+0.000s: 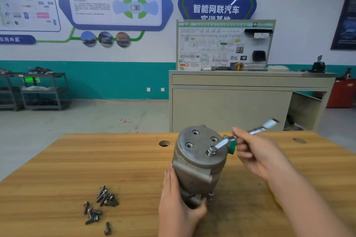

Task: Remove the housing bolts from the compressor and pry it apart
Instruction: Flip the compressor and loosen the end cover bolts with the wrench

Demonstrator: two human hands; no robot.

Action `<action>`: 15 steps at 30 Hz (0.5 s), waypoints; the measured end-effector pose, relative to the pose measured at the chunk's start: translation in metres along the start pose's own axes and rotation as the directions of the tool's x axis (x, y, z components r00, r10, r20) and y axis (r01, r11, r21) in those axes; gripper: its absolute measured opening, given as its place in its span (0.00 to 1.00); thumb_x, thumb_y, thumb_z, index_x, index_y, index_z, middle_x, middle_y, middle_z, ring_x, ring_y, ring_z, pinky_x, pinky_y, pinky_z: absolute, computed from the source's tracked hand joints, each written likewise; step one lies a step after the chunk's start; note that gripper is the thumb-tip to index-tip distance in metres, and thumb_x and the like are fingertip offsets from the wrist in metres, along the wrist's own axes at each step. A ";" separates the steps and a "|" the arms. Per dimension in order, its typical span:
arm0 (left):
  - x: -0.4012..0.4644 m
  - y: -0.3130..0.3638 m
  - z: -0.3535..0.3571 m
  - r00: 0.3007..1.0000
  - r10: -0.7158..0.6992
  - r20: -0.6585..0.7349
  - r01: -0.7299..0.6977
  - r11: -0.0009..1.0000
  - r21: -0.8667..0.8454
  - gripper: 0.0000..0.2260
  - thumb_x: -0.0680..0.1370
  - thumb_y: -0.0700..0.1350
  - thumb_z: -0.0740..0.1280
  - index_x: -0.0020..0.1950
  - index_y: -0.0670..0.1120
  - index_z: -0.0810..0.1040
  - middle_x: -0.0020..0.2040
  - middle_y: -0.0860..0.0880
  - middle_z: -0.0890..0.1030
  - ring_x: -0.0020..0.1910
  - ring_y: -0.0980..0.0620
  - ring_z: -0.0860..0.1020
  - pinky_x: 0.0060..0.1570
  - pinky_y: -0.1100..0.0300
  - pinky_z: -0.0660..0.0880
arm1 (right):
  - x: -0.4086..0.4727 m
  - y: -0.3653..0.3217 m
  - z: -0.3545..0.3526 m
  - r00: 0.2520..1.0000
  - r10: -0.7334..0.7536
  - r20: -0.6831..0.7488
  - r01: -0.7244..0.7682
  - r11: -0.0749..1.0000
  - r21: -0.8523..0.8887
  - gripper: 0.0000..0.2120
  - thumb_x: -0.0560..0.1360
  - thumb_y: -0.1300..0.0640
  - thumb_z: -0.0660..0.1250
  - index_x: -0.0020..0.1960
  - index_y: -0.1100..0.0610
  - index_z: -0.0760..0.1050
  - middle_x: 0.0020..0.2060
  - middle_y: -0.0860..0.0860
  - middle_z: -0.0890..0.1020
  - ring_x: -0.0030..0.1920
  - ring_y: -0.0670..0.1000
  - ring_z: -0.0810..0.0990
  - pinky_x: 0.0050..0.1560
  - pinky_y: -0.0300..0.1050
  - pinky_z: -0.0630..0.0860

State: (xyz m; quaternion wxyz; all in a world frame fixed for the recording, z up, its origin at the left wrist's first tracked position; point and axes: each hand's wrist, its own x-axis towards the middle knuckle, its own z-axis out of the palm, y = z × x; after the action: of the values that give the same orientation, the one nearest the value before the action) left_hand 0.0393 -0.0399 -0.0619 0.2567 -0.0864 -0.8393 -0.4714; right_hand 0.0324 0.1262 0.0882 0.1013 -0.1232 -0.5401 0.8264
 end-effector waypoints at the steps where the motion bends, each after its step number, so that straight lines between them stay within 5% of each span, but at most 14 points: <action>1: 0.000 0.002 -0.002 1.000 -0.008 0.005 0.008 1.000 -0.005 0.53 0.59 0.49 0.80 0.78 0.47 0.54 0.76 0.53 0.64 0.75 0.51 0.64 0.66 0.52 0.71 | 0.009 -0.008 0.009 1.000 0.006 0.017 -0.004 0.997 -0.079 0.09 0.77 0.64 0.66 0.38 0.64 0.72 0.18 0.49 0.70 0.16 0.41 0.65 0.14 0.31 0.57; 5: -0.001 0.004 -0.004 0.999 -0.040 0.032 0.041 0.999 -0.012 0.53 0.60 0.47 0.80 0.77 0.47 0.52 0.75 0.51 0.66 0.72 0.48 0.69 0.64 0.53 0.72 | 0.026 -0.018 0.057 0.988 -0.011 0.154 0.100 0.804 -0.586 0.11 0.78 0.60 0.67 0.38 0.63 0.76 0.15 0.47 0.68 0.14 0.42 0.63 0.16 0.33 0.57; 8: -0.001 0.005 -0.004 0.999 -0.035 0.030 0.035 0.999 0.014 0.53 0.61 0.48 0.79 0.75 0.51 0.48 0.74 0.50 0.66 0.71 0.48 0.70 0.64 0.54 0.73 | 0.014 -0.022 0.093 0.931 -0.058 0.360 0.350 0.413 -0.840 0.10 0.77 0.57 0.67 0.44 0.64 0.81 0.23 0.52 0.74 0.20 0.47 0.69 0.23 0.34 0.64; 11: 0.004 0.006 0.000 0.999 -0.047 0.018 0.047 0.999 0.022 0.52 0.59 0.48 0.80 0.76 0.46 0.53 0.71 0.58 0.70 0.69 0.45 0.72 0.64 0.53 0.72 | -0.018 -0.015 0.109 0.801 -0.023 0.598 0.597 -0.045 -0.801 0.13 0.76 0.52 0.67 0.49 0.62 0.82 0.39 0.58 0.82 0.38 0.56 0.80 0.38 0.45 0.75; 13: 0.005 0.005 0.000 0.997 -0.062 0.051 0.062 0.998 0.000 0.52 0.58 0.48 0.80 0.76 0.37 0.57 0.65 0.68 0.72 0.71 0.43 0.69 0.70 0.52 0.66 | -0.040 -0.003 0.102 0.721 -0.096 0.687 0.650 -0.254 -0.717 0.12 0.75 0.48 0.67 0.49 0.56 0.80 0.40 0.53 0.80 0.44 0.57 0.80 0.40 0.46 0.76; 15: 0.003 0.003 -0.002 0.996 -0.056 0.068 0.064 0.990 -0.127 0.56 0.55 0.53 0.79 0.75 0.36 0.56 0.71 0.50 0.70 0.72 0.41 0.67 0.70 0.46 0.66 | -0.057 0.011 0.086 0.630 -0.206 0.749 0.662 -0.361 -0.656 0.12 0.74 0.44 0.66 0.47 0.52 0.79 0.37 0.49 0.75 0.44 0.56 0.78 0.38 0.46 0.70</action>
State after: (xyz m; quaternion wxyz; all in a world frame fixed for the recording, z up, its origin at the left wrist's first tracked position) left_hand 0.0379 -0.0402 -0.0576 0.2093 -0.0927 -0.8172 -0.5290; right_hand 0.0596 0.0302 0.1169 0.2114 0.2068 -0.9545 0.0379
